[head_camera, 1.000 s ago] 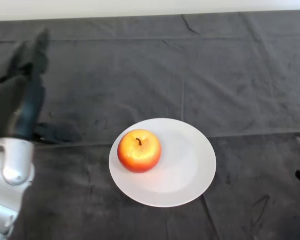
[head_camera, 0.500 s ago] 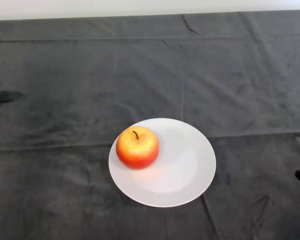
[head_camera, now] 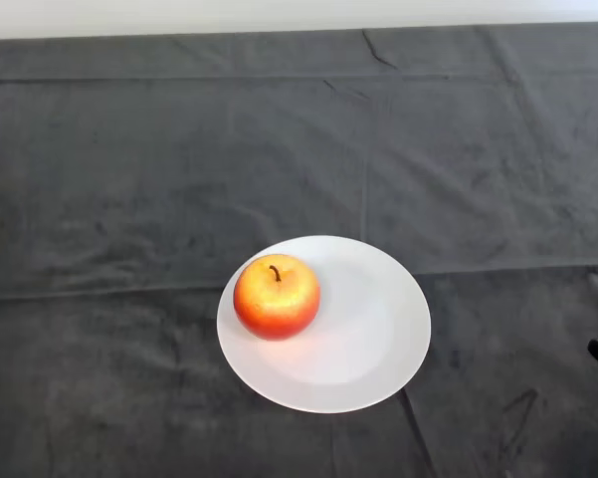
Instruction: Move the apple to the plate
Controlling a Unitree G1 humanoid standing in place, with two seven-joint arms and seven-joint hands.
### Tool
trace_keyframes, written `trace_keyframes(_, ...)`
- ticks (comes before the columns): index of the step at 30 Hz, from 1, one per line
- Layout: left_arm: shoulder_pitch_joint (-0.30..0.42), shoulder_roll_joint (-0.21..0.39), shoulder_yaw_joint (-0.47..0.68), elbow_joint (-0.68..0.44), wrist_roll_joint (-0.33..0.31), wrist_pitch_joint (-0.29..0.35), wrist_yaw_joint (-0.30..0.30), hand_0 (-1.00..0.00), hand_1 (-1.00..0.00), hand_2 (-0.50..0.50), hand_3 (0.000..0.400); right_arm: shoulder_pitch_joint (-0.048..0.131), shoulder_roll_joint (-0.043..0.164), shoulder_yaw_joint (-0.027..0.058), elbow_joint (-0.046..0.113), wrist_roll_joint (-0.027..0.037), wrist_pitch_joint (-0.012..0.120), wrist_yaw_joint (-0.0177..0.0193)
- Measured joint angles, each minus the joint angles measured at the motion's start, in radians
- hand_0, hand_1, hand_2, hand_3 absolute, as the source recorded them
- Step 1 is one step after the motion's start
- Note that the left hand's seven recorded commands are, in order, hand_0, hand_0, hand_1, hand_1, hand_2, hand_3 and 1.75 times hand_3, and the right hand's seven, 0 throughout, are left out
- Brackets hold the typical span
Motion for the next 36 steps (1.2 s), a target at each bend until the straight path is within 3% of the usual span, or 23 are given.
trace_keyframes(11,0.001,0.085,0.118,0.027,-0.027,-0.002,0.053,0.00,0.00,0.00,0.000,0.000,0.000,0.0026,0.000,0.0006,0.000,-0.0018)
trace_keyframes(14,0.002,0.085,0.118,0.027,-0.028,0.000,0.081,0.00,0.00,0.00,0.000,0.000,0.000,0.0030,0.000,0.0012,0.000,-0.0052)
trace_keyframes(21,0.002,0.085,0.117,0.027,-0.025,0.011,0.133,0.00,0.00,0.00,0.000,0.000,0.000,0.0045,0.000,0.0014,0.000,-0.0076)
trace_keyframes(36,0.002,0.085,0.113,0.092,-0.025,0.007,0.165,0.00,0.00,0.00,0.000,0.000,0.000,0.0058,0.000,0.0046,0.000,-0.0089)
